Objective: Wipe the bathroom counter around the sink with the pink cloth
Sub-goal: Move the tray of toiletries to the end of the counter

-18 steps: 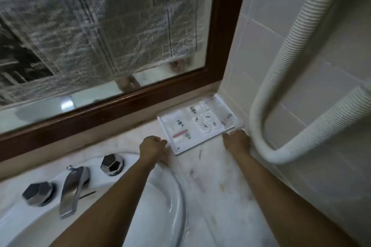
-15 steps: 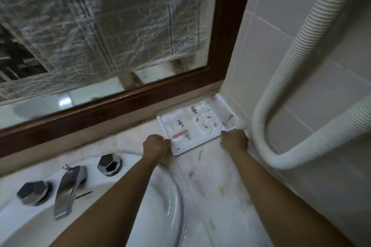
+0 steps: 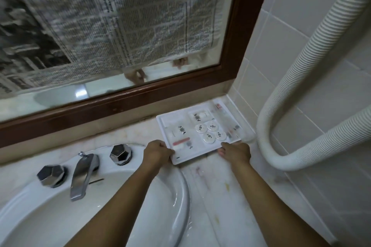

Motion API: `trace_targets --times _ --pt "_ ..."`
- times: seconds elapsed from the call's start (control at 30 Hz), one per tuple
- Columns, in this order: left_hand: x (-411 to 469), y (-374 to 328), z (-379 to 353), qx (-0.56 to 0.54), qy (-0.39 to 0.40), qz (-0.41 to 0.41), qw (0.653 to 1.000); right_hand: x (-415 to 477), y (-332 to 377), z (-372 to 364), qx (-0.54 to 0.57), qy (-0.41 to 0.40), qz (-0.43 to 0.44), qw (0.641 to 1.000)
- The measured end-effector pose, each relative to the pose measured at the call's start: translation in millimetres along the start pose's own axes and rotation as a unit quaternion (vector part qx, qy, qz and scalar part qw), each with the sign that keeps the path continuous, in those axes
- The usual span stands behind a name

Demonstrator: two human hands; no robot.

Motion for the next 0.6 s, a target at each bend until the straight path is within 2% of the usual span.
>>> trace_targets --times 0.37,0.6 --pt "-98.1 80.8 81.4 -0.192 -0.006 0.014 0.981 -131.6 -42.0 8.0 0.085 0.079 0.062 0.991" --pt "-178.4 137.9 167.6 -0.278 -0.029 -0.038 0.959 -235.9 -72.0 -1.4 0.203 0.208 0.041 0.956"
Point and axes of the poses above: each hand's wrist, its own x-axis towards the middle knuckle, its own z-axis out of the back of the hand, y = z × x, the point moved 1 cm from there along x, towards the middle knuckle, and after that the axes turned 2 degrees about x, right-handed, at the moved point
